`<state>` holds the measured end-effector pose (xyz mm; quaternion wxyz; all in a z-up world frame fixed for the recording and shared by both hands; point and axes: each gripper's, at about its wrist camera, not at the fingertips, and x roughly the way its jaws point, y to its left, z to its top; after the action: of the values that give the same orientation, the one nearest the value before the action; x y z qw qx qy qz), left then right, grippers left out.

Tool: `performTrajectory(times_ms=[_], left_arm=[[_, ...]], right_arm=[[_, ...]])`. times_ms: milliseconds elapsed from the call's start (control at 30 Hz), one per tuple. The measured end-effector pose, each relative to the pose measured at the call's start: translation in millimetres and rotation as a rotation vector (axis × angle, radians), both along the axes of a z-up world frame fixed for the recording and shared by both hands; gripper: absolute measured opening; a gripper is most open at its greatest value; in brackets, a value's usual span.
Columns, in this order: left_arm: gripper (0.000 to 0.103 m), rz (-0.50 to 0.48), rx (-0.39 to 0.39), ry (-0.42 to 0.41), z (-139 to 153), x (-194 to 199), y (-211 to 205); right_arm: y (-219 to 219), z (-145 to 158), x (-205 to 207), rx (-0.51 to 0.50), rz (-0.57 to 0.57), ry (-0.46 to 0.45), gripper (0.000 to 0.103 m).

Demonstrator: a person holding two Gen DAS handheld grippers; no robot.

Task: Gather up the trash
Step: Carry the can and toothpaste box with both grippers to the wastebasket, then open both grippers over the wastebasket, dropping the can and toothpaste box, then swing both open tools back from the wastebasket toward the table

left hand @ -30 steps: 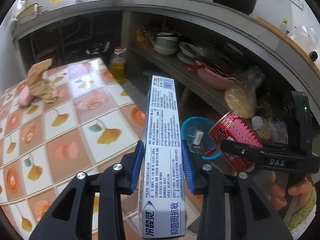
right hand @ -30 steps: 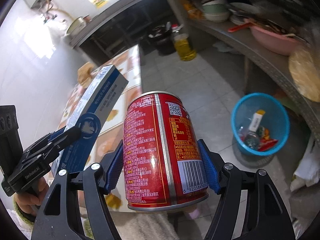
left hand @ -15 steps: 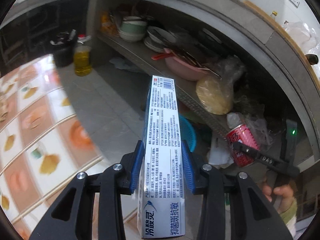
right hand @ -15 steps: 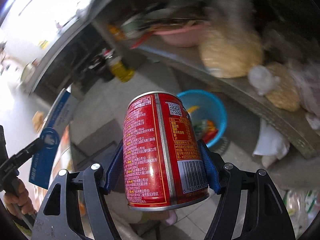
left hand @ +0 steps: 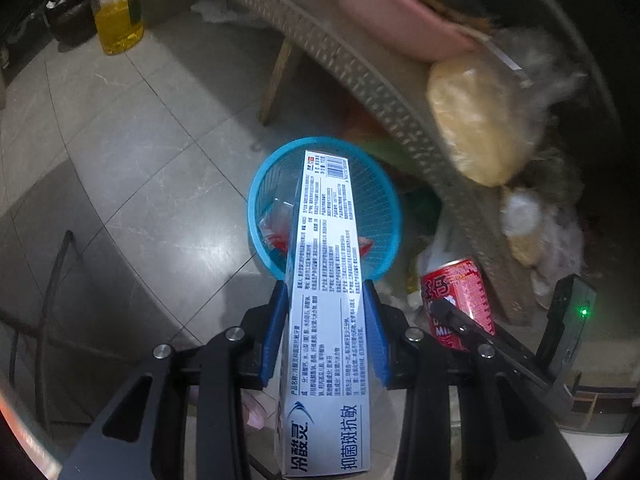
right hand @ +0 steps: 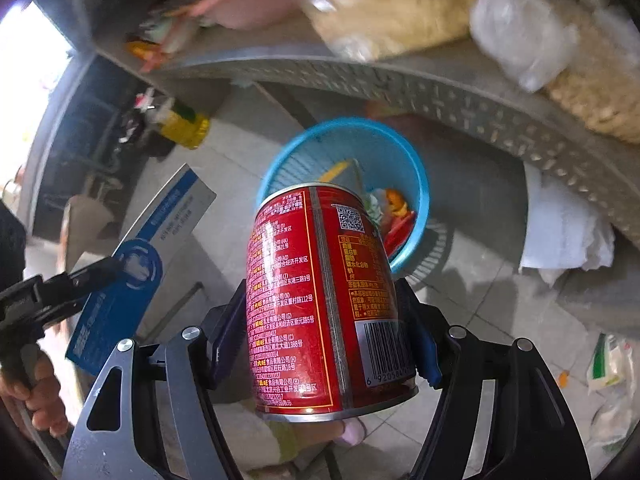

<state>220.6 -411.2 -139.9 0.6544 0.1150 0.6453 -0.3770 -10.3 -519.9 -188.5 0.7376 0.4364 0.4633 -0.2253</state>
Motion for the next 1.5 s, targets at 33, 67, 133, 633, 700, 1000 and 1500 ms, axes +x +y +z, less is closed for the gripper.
performTrajectory(times_ms=[33, 67, 133, 633, 700, 1000, 1500], left_arm=[[0.036, -0.001, 0.008, 0.006, -6.3, 2.7, -7.5], [0.036, -0.007, 0.018, 0.013, -13.5, 5.1, -17.4], [0.037, -0.012, 0.017, 0.001, -18.8, 8.2, -31.0], [0.072, -0.016, -0.163, -0.141, 52.8, -1.4, -1.1], [0.074, -0.002, -0.181, -0.155, 70.9, -5.7, 20.9], [0.079, 0.069, -0.273, -0.205, 124.8, -39.9, 118.1], [0.085, 0.316, -0.28, -0.333, 142.9, -72.7, 266.8]], right_arm=[[-5.5, -5.4, 6.1, 0.0, -0.01, 0.013, 0.066], [-12.8, -12.0, 13.3, -0.007, -0.025, 0.028, 0.066], [-22.2, -20.8, 26.4, -0.027, -0.043, 0.037, 0.067], [10.5, -6.3, 1.7, -0.172, -0.049, 0.027, 0.079], [23.0, 5.1, -10.6, -0.19, -0.032, 0.017, 0.079], [65.2, 48.3, -33.6, -0.24, 0.078, -0.045, 0.079], [110.2, 85.3, -3.9, -0.269, 0.257, -0.149, 0.083]])
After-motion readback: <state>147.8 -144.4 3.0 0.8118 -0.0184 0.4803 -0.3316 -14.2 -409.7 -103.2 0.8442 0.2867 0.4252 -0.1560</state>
